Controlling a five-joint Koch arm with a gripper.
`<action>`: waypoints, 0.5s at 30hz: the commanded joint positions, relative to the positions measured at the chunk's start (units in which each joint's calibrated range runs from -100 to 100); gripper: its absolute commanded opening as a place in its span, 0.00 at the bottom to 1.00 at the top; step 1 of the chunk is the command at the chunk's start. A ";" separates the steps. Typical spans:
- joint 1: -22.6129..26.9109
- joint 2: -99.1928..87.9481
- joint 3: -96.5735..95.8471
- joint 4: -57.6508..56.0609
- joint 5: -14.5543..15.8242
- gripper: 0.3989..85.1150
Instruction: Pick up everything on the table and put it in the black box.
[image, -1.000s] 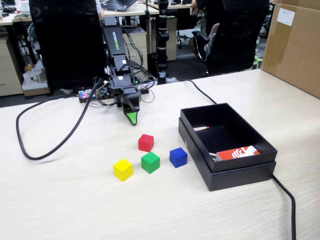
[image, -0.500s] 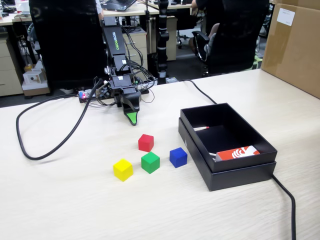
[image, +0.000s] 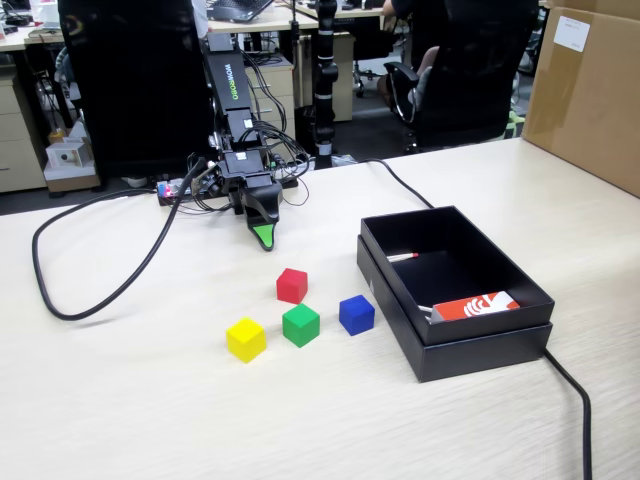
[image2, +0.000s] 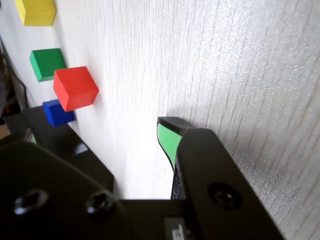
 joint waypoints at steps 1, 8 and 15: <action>0.00 0.40 -0.84 -1.80 -0.44 0.56; -0.05 0.40 -1.02 -1.80 0.00 0.56; -2.00 0.51 5.23 -10.18 0.68 0.55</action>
